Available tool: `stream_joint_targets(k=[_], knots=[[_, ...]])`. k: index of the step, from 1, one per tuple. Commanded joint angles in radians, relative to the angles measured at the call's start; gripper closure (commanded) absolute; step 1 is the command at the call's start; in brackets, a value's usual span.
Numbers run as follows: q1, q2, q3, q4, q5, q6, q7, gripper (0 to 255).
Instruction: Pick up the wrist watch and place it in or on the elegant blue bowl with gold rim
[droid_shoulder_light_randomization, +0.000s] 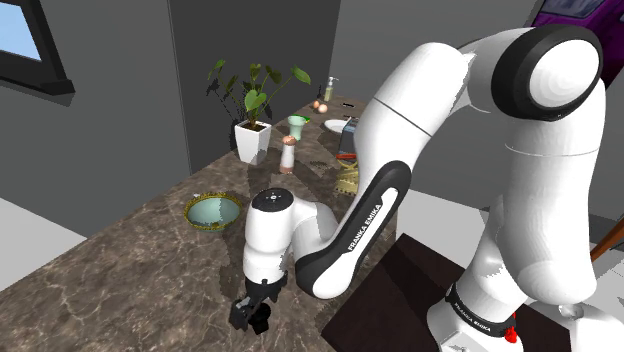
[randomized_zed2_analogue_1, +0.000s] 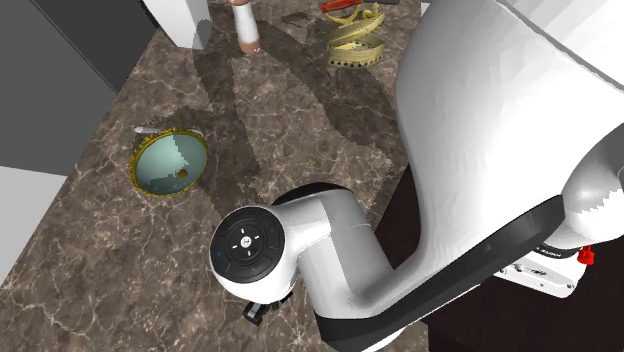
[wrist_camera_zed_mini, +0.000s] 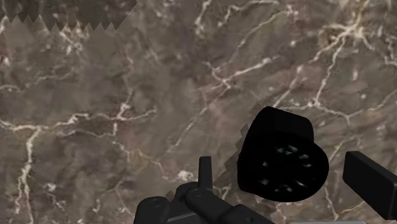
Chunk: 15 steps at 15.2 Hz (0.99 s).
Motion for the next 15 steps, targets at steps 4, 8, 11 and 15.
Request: stream_joint_targets(k=[4, 8, 11, 15], knots=[[0.001, 0.001, -0.001, 0.000, -0.001, 0.001, 0.001, 255], [0.001, 0.001, -0.001, 0.000, -0.001, 0.001, 0.001, 255], [0.001, 0.001, -0.001, -0.001, -0.001, 0.002, 0.001, 255], [-0.014, -0.027, 0.019, -0.005, 0.022, -0.021, -0.015, 255]])
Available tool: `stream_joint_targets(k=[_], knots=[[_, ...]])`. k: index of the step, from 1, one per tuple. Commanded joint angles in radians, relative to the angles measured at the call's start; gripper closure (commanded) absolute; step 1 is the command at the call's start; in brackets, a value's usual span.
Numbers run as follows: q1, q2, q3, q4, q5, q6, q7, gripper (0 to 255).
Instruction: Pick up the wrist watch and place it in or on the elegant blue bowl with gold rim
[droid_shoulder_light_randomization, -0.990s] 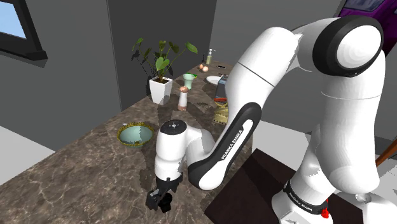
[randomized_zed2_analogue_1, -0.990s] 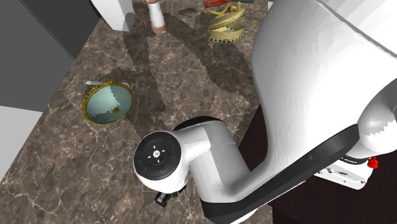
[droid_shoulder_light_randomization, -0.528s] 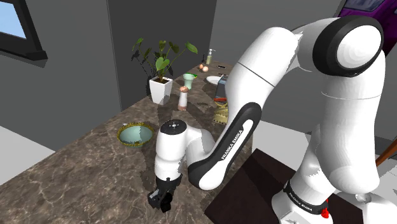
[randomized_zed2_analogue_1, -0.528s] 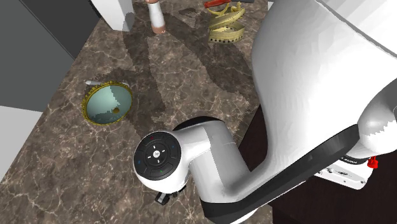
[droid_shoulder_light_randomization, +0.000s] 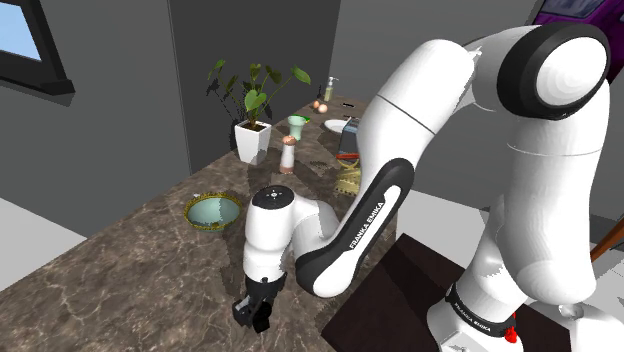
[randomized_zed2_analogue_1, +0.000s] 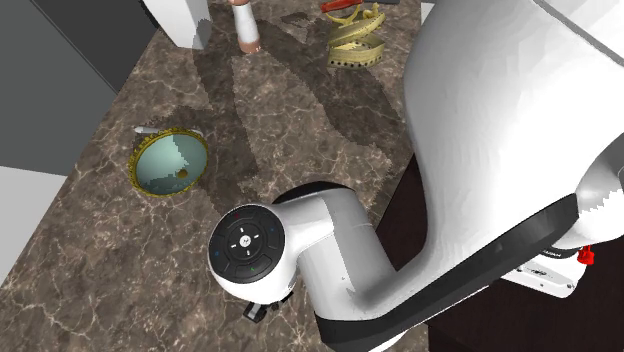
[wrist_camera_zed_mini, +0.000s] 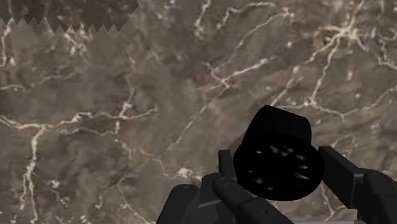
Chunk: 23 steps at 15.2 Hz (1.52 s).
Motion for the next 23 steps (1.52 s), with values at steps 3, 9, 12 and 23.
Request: stream_joint_targets(k=[3, 9, 12, 23], knots=[[-0.027, -0.052, 0.034, -0.006, 0.045, -0.044, -0.033, 255], [-0.059, -0.134, 0.079, -0.010, 0.119, -0.115, -0.085, 255], [-0.070, -0.174, 0.095, -0.009, 0.156, -0.152, -0.110, 255], [-0.089, -0.312, 0.124, 0.015, 0.270, -0.297, -0.189, 255]])
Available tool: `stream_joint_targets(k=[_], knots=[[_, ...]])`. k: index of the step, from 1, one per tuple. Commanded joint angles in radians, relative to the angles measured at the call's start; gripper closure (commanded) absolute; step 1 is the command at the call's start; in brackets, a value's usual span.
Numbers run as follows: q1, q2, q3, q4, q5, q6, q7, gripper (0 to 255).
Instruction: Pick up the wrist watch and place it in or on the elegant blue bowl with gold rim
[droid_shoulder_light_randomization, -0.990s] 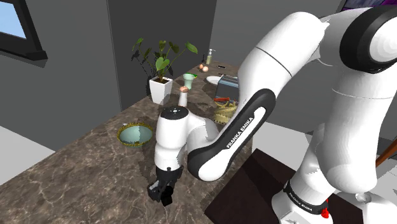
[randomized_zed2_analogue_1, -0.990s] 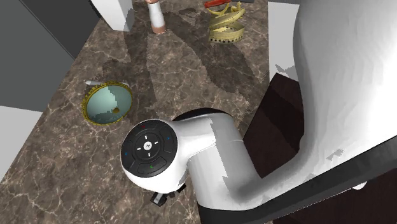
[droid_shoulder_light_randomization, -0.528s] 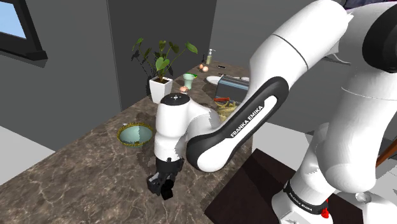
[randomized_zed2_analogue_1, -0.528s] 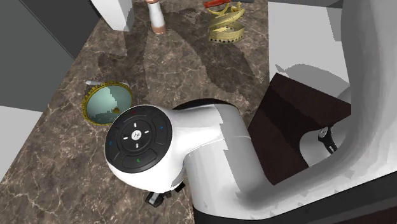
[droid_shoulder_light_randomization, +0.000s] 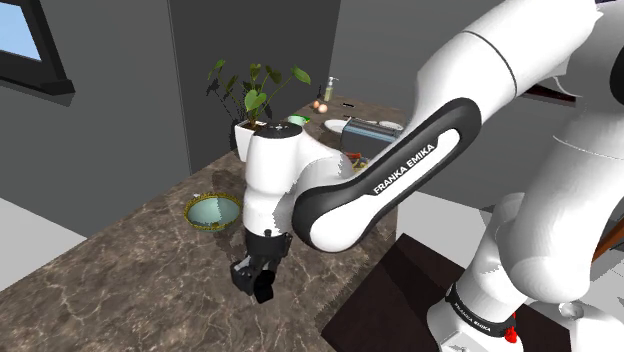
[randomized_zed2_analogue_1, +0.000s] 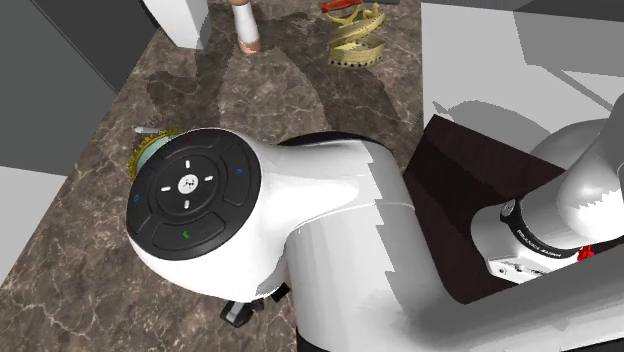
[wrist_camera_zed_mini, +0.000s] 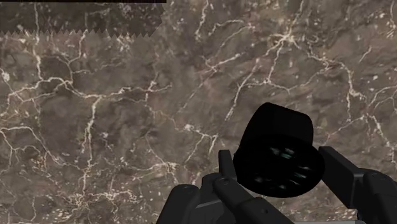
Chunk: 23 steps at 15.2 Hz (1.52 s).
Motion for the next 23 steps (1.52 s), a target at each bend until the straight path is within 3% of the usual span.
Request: stream_joint_targets(k=[1, 8, 15, 23], knots=[[-0.001, -0.022, 0.002, 0.008, 0.016, -0.028, -0.010, 255], [-0.002, -0.087, 0.002, 0.036, 0.059, -0.114, -0.040, 255], [-0.064, 0.076, -0.065, 0.241, -0.031, -0.174, -0.113, 255], [-0.102, 0.287, -0.128, 0.546, -0.104, -0.284, -0.191, 255]])
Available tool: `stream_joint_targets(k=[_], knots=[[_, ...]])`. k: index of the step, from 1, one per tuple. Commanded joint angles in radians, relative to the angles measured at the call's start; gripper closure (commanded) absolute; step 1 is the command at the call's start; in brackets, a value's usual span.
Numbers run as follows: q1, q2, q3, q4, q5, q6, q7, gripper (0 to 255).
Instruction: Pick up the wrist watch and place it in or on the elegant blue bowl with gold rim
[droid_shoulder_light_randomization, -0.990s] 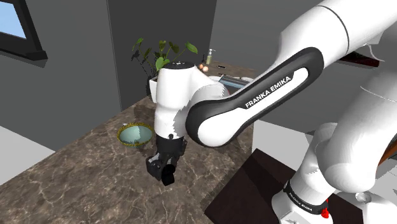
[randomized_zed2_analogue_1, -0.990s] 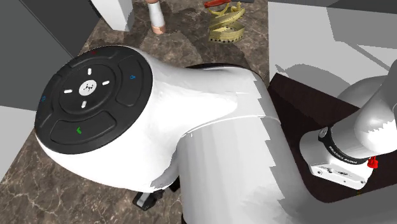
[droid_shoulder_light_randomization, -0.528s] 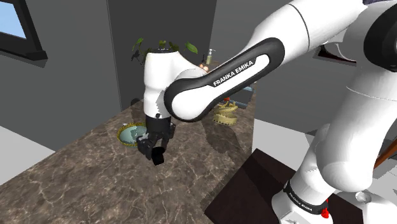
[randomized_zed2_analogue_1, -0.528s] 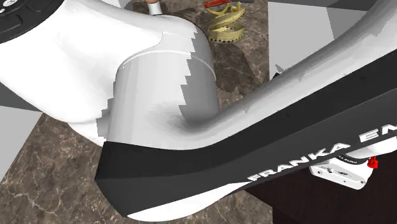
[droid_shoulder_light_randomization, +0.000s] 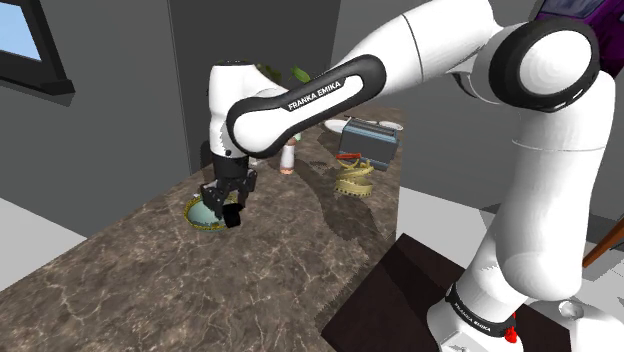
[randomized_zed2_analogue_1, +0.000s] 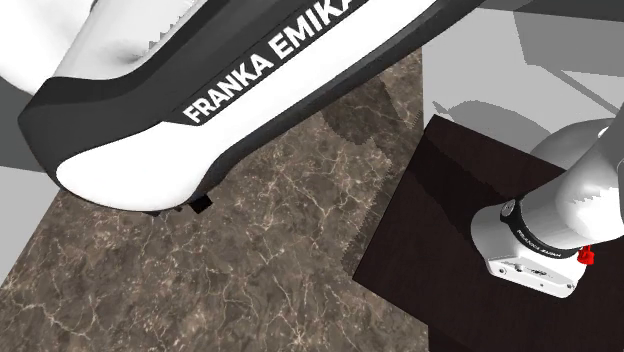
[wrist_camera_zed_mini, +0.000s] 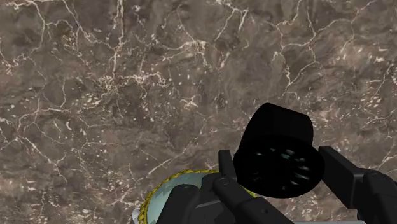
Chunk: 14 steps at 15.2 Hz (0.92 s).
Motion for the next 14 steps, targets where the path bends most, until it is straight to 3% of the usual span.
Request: stream_joint_targets(k=[1, 8, 11, 12, 14], knots=[[-0.006, 0.055, -0.014, 0.084, -0.015, -0.032, -0.020, 255], [-0.007, 0.287, -0.058, 0.463, -0.058, -0.185, -0.093, 255], [0.006, 0.417, -0.076, 0.688, -0.072, -0.279, -0.128, 255], [0.016, 0.488, -0.085, 0.814, -0.079, -0.334, -0.146, 255], [0.015, 0.493, -0.086, 0.795, -0.080, -0.310, -0.145, 255]])
